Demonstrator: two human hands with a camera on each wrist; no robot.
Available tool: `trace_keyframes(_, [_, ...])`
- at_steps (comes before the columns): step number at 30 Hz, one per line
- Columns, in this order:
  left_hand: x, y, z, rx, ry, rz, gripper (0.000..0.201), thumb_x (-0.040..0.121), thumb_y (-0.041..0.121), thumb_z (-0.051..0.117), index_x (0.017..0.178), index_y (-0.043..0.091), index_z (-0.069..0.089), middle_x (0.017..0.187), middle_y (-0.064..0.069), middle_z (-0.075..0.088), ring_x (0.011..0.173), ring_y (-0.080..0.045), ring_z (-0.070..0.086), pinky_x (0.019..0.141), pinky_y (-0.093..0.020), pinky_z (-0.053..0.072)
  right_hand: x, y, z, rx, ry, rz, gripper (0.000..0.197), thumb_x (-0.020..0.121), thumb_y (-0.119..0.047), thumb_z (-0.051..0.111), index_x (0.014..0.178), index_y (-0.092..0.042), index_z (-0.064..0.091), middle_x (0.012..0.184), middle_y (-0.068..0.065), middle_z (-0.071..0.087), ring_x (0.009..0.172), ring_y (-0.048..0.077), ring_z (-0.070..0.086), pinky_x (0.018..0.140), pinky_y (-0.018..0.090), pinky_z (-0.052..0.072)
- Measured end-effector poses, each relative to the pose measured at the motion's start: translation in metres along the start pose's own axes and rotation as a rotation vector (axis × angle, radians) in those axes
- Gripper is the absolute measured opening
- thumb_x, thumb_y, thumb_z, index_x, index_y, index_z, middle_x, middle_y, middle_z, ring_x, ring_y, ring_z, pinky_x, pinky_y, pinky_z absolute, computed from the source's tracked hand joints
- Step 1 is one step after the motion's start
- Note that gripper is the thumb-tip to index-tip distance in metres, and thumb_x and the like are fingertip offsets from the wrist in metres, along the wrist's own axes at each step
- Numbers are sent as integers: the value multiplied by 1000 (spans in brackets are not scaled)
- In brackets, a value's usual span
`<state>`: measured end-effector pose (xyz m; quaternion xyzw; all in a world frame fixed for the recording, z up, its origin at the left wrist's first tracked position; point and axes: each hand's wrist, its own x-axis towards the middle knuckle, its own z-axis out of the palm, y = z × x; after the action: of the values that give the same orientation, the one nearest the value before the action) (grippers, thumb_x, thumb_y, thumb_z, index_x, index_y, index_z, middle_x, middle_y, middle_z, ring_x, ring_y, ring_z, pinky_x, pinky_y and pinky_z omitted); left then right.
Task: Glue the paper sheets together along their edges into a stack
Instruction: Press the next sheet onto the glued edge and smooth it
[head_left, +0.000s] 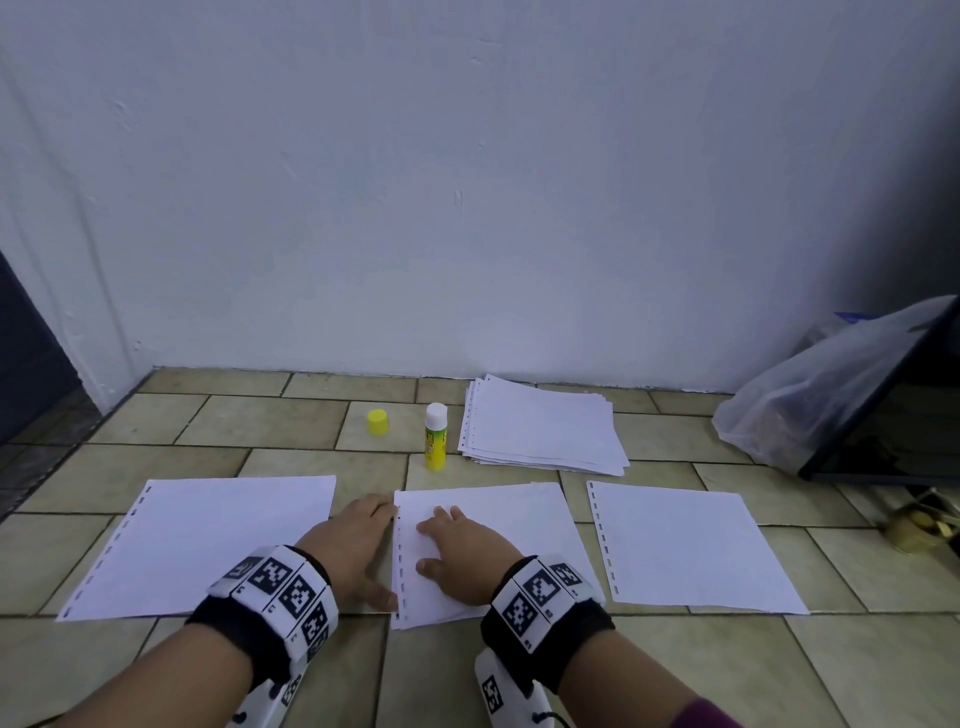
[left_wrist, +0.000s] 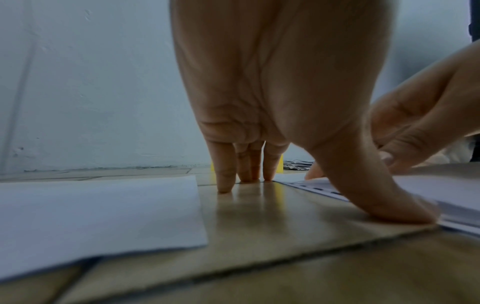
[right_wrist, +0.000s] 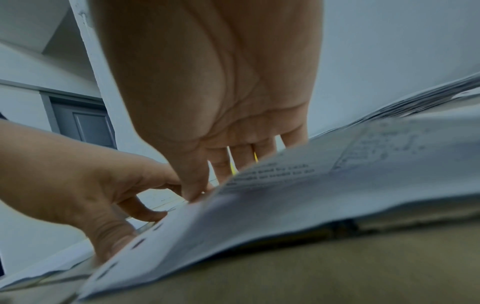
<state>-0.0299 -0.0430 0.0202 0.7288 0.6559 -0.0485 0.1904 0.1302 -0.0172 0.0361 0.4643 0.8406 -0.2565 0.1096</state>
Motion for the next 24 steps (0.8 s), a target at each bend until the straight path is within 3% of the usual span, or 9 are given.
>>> trace_keyframes(9, [0, 2, -4, 45, -30, -12, 113, 72, 48, 79, 153, 16, 6, 159, 2, 8, 143, -15, 21, 115, -30, 28, -1, -1, 2, 13, 53, 11, 57, 95, -25, 53, 146, -15, 29, 154, 5, 24, 142, 22, 23, 114, 41, 27])
trace_keyframes(13, [-1, 0, -8, 27, -74, -11, 121, 67, 49, 82, 153, 16, 4, 159, 2, 8, 145, -15, 17, 117, -29, 23, 1, -3, 4, -13, 91, 27, 56, 93, -26, 57, 143, -16, 33, 148, 5, 33, 136, 23, 33, 107, 41, 36])
trace_keyframes(19, [1, 7, -11, 13, -44, -17, 108, 71, 58, 75, 151, 16, 17, 152, 4, 23, 138, -13, 29, 112, -28, 31, 4, -5, 4, -84, 116, 28, 53, 91, -30, 60, 137, -14, 39, 138, 7, 43, 126, 24, 42, 99, 40, 42])
trace_keyframes(21, [1, 8, -10, 19, -31, -23, 106, 71, 56, 76, 151, 16, 18, 151, 4, 25, 136, -14, 31, 111, -29, 33, 4, -3, 4, -95, 105, 20, 60, 89, -36, 63, 138, -14, 38, 138, 7, 42, 127, 24, 41, 100, 41, 42])
trace_keyframes(24, [2, 5, -9, 8, -22, -21, 103, 72, 54, 76, 150, 17, 20, 148, 5, 27, 133, -12, 34, 107, -27, 35, 2, -1, 4, -122, 71, -10, 84, 74, -48, 75, 140, -14, 35, 141, 7, 39, 129, 24, 39, 104, 42, 39])
